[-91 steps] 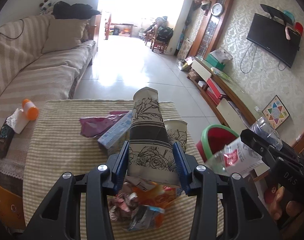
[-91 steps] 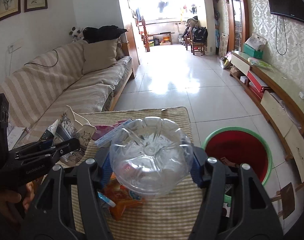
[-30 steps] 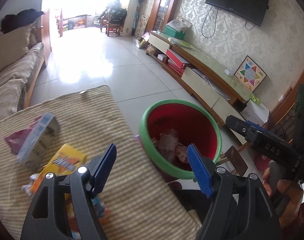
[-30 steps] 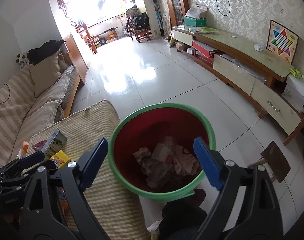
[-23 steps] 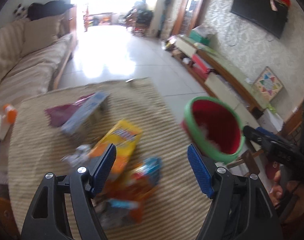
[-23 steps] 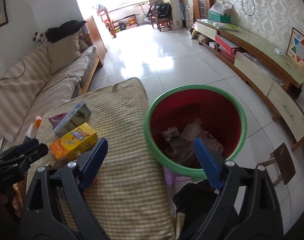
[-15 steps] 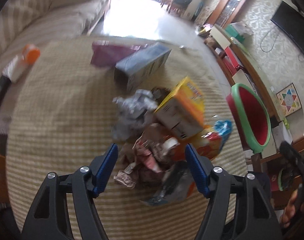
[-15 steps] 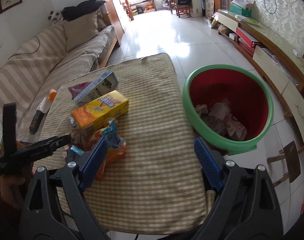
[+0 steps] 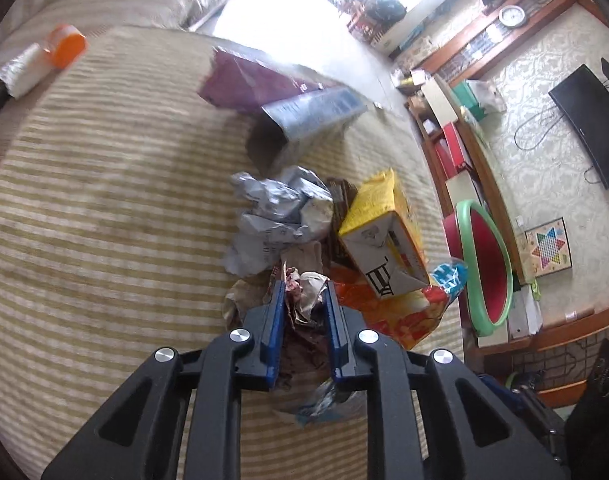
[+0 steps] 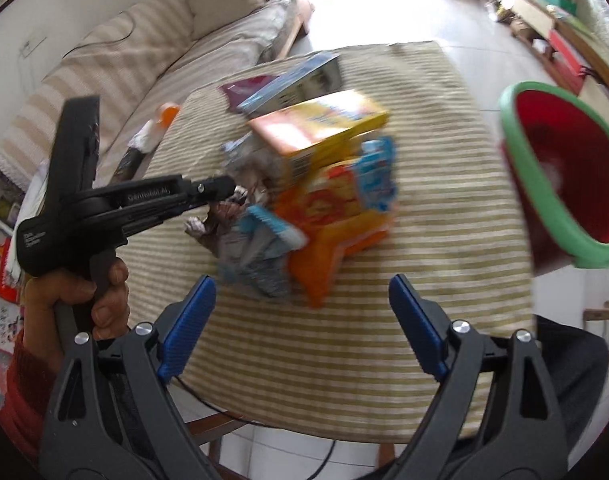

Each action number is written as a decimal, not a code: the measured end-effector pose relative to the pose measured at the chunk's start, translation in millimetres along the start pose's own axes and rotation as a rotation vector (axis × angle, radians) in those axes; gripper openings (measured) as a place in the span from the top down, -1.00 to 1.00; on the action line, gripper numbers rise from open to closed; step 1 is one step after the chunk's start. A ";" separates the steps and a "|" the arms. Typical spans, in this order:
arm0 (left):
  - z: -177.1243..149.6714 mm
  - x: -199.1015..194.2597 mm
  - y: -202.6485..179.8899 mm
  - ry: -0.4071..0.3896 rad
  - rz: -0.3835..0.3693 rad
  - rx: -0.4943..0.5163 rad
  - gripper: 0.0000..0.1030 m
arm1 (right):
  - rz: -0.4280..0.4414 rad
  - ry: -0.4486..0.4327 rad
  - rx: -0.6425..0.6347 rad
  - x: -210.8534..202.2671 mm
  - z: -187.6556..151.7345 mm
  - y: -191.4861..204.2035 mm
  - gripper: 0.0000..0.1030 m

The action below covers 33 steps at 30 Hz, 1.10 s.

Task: Collect trash
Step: 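Grasp crumpled brown paper with the left tool while the right tool grasps a foil snack bag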

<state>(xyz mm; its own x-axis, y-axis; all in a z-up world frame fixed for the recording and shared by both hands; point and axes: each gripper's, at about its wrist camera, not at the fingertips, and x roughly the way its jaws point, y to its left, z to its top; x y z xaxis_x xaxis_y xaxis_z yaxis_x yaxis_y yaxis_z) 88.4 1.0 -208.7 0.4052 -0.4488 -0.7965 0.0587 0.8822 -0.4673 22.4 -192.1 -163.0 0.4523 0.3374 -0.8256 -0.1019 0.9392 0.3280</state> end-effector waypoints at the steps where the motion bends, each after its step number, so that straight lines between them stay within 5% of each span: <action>1: -1.7 -6.1 3.1 -0.014 0.005 -0.008 0.69 | 0.017 0.005 -0.007 4.6 0.6 4.9 -0.68; 5: -4.7 -32.8 13.5 -0.082 0.081 -0.016 0.69 | 0.040 0.020 -0.039 26.1 6.0 23.1 -0.67; 13: -11.4 -47.2 52.2 -0.092 0.221 -0.016 0.65 | -0.020 0.065 -0.154 66.7 13.5 53.4 -0.18; 17: -13.4 -47.6 66.3 -0.086 0.226 -0.028 0.43 | -0.031 0.091 -0.147 76.3 12.4 52.4 0.04; 20: -17.5 -47.6 62.5 -0.100 0.253 0.008 0.03 | -0.040 0.091 -0.159 78.3 12.2 53.7 0.06; 23: -16.9 -41.9 65.4 -0.093 0.263 0.011 -0.04 | -0.041 0.089 -0.156 82.3 14.7 54.9 0.06; 28: -17.8 -37.4 72.1 -0.079 0.267 -0.017 -0.05 | -0.043 0.101 -0.163 86.1 13.0 52.6 0.13; 33: -18.6 -36.6 72.2 -0.084 0.232 -0.039 0.40 | -0.030 0.103 -0.185 84.7 11.8 55.0 0.62</action>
<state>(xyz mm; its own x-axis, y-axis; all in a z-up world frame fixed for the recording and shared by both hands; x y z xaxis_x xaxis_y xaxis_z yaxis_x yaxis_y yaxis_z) 60.9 78.4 -220.4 0.4778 -0.2199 -0.8505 -0.0797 0.9533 -0.2912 65.6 -112.6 -209.5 0.3653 0.3049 -0.8795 -0.2547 0.9415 0.2206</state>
